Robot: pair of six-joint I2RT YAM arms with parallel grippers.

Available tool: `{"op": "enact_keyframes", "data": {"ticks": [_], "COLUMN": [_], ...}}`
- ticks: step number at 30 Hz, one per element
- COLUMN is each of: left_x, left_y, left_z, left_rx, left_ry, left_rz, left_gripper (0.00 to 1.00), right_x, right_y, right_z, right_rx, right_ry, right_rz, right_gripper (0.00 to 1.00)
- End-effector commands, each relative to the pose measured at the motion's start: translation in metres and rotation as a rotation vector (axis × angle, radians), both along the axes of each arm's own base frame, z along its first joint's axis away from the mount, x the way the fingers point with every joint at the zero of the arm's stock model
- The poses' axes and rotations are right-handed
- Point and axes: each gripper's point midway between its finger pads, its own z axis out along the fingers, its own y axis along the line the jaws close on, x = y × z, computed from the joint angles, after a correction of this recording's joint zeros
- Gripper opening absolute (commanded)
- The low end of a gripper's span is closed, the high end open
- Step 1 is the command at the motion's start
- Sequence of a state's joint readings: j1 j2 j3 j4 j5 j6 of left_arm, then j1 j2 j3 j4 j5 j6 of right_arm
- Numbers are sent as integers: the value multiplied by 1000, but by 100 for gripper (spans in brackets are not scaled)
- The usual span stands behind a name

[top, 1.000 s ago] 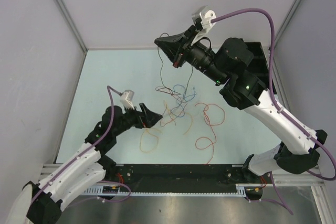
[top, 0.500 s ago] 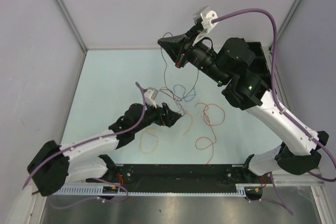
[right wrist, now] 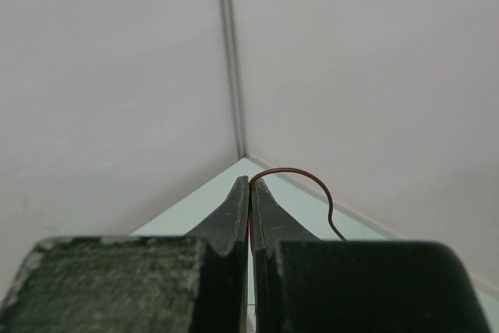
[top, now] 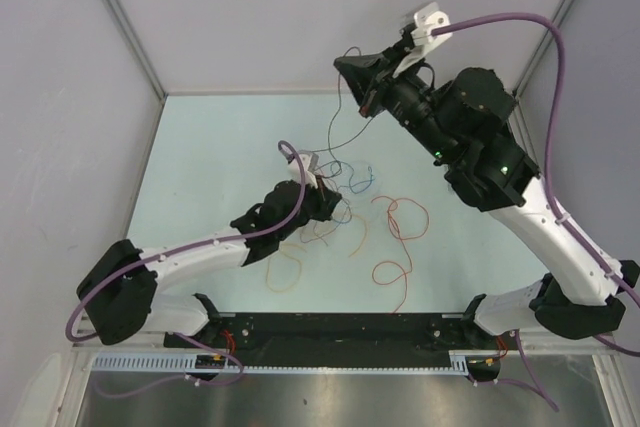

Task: Untangle the cables

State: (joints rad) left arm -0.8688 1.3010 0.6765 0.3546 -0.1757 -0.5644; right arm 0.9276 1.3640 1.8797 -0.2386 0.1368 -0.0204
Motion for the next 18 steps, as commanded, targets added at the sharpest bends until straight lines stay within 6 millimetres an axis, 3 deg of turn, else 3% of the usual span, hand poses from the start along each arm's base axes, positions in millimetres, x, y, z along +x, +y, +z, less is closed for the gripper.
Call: {"op": "enact_keyframes", "data": {"ticks": [1, 4, 5, 8, 11, 14, 15, 16, 17, 18], "left_x": [26, 30, 37, 39, 41, 46, 48, 51, 52, 54], "left_y": [63, 116, 141, 173, 185, 183, 180, 174, 172, 170], "left_z": [-28, -76, -85, -101, -103, -98, -96, -88, -85, -79], "left_rx": [132, 169, 161, 126, 132, 138, 137, 129, 132, 138], "left_ry": [84, 238, 281, 370, 401, 413, 411, 414, 418, 415], "left_rz": [207, 320, 385, 444, 467, 458, 445, 416, 404, 393], "left_gripper": [0, 0, 0, 0, 0, 0, 5, 43, 66, 82], "right_x": [-18, -32, -35, -46, -55, -53, -51, -47, -44, -40], "right_y": [-87, -123, -132, -162, -184, -184, -183, -183, -182, -181], "right_z": [75, 96, 100, 111, 117, 114, 112, 108, 105, 100], "right_rx": [138, 184, 195, 227, 263, 257, 249, 238, 227, 214], "right_ry": [-132, -173, -183, -211, -224, -214, -210, -200, -194, -186], "right_rz": [-181, -239, -260, -326, -370, -379, -385, -402, -413, -428], "right_gripper": [0, 0, 0, 0, 0, 0, 0, 0, 0, 0]}}
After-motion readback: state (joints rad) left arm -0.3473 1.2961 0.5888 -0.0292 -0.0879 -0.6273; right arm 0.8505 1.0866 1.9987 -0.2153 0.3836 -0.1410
